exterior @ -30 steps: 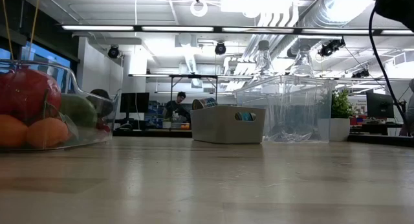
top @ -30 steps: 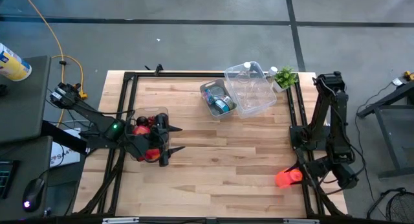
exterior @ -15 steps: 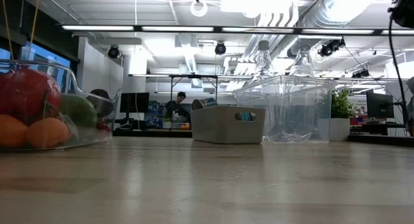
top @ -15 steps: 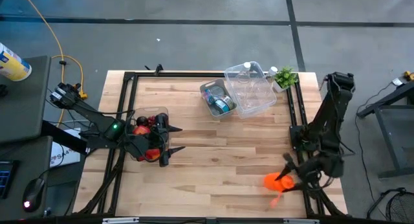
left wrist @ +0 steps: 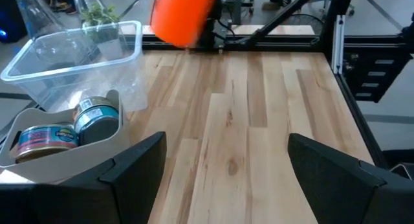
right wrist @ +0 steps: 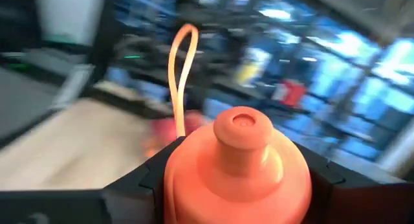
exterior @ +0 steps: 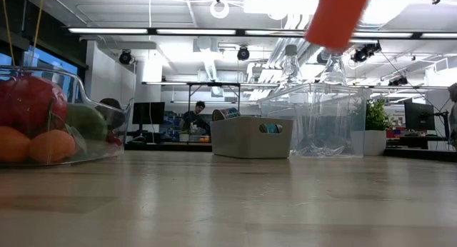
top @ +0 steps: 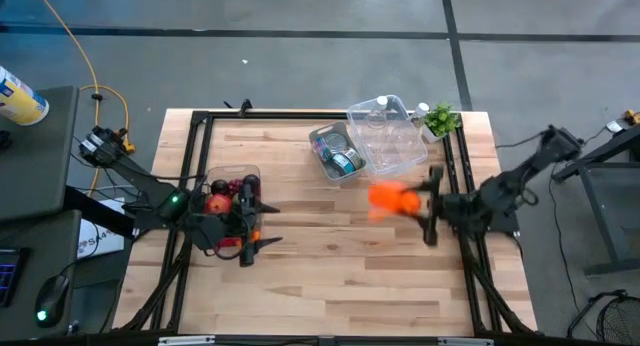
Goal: Pick & Place Food Item
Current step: Put the orange tumbler into the right transparent bin, then return to Home Position
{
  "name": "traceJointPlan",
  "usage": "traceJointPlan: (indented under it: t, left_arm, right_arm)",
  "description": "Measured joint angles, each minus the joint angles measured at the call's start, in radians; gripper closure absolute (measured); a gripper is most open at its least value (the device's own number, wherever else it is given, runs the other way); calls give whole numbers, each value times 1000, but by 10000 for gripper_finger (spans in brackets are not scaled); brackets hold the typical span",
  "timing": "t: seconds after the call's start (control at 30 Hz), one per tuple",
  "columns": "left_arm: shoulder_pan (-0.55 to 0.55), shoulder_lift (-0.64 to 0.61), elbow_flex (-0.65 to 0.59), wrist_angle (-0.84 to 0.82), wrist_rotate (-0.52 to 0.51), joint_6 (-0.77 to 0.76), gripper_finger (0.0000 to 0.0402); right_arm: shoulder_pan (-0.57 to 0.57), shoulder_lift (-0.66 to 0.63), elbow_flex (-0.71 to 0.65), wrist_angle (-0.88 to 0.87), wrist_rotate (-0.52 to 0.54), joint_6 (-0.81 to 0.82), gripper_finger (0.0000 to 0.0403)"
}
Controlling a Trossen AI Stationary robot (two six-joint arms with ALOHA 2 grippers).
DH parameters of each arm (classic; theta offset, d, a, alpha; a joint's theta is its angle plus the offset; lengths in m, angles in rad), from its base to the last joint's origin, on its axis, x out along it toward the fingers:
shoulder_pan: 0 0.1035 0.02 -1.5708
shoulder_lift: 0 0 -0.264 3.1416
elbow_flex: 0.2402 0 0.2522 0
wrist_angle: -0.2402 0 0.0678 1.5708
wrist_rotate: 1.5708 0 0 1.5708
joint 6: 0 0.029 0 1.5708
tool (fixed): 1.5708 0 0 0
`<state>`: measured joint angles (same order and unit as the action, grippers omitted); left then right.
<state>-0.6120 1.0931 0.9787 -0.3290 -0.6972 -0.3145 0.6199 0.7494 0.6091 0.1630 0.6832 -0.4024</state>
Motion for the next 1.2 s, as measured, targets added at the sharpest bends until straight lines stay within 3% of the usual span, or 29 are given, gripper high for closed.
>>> traceJointPlan:
  t: [0.2, 0.37, 0.57, 0.8, 1.03, 1.2]
  left_arm:
    - [-32, 0, 0, -3, -1, 3, 89]
    - [-66, 0, 0, -3, -1, 7, 89]
    - [-106, 0, 0, -4, -3, 7, 89]
    - [-130, 0, 0, -4, -4, -14, 89]
    - [-130, 0, 0, -5, -3, -50, 89]
    - [-130, -15, -1, -10, -18, 21, 89]
  right_arm:
    - [-294, -6, 74, -7, -44, -87, 219]
    - [-524, 13, 74, -69, -167, 87, 219]
    - [-701, 98, 74, -102, -203, 183, 170]
    - [-801, 218, 74, -82, -208, 216, 140]
    - [-808, 249, 74, 85, -200, 137, 124]
    - [-738, 173, 74, 67, -336, 113, 132]
